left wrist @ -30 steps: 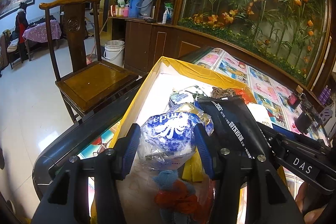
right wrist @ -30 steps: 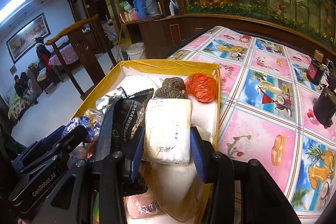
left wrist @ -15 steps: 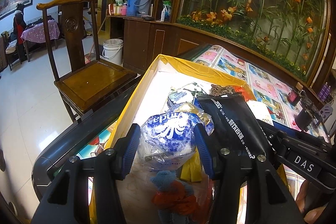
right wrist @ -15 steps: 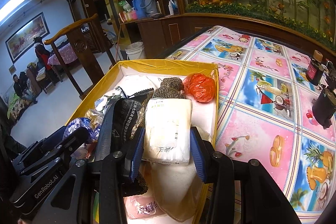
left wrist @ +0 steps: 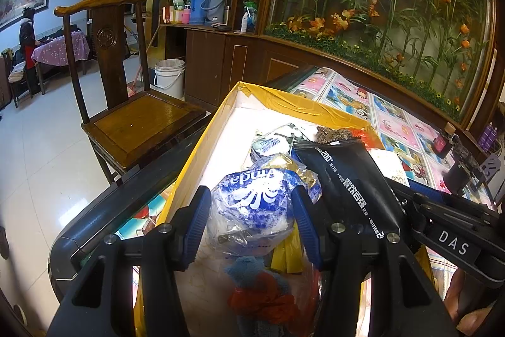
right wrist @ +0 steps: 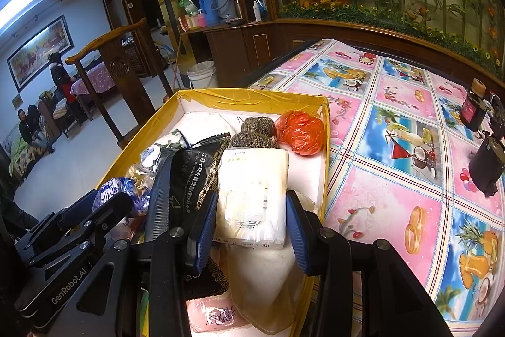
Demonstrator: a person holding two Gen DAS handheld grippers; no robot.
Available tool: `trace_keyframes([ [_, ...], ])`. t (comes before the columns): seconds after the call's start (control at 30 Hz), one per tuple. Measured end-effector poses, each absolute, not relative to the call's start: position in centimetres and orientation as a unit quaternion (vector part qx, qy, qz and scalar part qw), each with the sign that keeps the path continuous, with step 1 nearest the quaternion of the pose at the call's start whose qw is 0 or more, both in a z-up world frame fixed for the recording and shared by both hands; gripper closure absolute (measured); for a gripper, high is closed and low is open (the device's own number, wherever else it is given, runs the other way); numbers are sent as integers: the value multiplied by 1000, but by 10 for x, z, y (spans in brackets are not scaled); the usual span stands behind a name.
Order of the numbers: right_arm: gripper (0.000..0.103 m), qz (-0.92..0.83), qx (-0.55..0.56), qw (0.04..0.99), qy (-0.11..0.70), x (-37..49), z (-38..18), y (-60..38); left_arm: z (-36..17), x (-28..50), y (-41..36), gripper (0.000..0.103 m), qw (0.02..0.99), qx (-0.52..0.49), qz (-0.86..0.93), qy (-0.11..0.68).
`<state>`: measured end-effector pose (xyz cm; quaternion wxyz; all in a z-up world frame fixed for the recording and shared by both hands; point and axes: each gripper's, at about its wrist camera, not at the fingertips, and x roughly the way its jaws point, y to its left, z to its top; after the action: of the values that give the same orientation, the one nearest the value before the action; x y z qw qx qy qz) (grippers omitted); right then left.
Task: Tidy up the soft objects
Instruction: 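Lower the Vinda pack into the tray and open the left tool while the right tool releases the Face pack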
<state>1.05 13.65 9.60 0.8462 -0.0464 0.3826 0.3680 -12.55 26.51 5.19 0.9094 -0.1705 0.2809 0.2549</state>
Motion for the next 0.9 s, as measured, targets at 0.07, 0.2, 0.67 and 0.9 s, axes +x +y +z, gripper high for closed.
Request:
trace_keyframes([
  [0.07, 57, 368, -49, 846, 383, 11, 96, 138, 52, -125, 265, 51, 909, -170, 255, 281],
  [0.2, 57, 366, -59, 844, 388, 13, 96, 144, 50, -124, 265, 51, 909, -169, 253, 286],
  [0.67, 56, 367, -66, 837, 401, 17, 92, 148, 47, -121, 267, 51, 907, -168, 247, 297],
  [0.9, 56, 366, -69, 834, 408, 18, 90, 148, 46, -120, 268, 50, 906, -166, 248, 299],
])
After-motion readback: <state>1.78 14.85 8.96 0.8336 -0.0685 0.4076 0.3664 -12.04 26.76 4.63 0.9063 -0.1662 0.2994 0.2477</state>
